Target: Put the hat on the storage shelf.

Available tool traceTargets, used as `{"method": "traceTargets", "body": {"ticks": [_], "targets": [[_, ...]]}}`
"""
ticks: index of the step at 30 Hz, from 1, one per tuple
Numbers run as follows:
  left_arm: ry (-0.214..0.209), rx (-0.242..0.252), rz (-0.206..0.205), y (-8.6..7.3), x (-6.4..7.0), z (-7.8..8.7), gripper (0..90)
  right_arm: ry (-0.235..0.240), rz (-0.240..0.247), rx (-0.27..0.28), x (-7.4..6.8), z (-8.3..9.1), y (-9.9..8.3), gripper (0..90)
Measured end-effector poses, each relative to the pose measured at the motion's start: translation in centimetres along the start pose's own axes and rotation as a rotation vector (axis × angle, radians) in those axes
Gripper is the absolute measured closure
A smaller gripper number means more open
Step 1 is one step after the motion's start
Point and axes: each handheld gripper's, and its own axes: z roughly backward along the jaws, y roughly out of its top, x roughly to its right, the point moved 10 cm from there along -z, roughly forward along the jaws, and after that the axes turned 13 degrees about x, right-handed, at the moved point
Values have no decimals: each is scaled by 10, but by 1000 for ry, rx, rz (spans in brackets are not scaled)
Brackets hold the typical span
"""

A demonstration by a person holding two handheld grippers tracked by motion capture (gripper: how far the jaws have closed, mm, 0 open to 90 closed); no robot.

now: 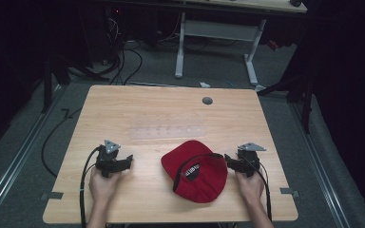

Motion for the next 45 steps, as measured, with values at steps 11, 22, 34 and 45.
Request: {"method": "traceTargets", "body": {"ticks": [11,22,34,45], "targets": [[0,-1,2,0,0,0,267,-2,3,-1,0,0,0,363],[1,1,1,0,0,0,268,5,2,-1,0,0,0,344],[-13,-6,2,-1,2,0,251,20,17,-25,-1,2,-1,326],[-18,-8,0,-1,3,0,250,35,6,-41,0,10,3,365]]}}
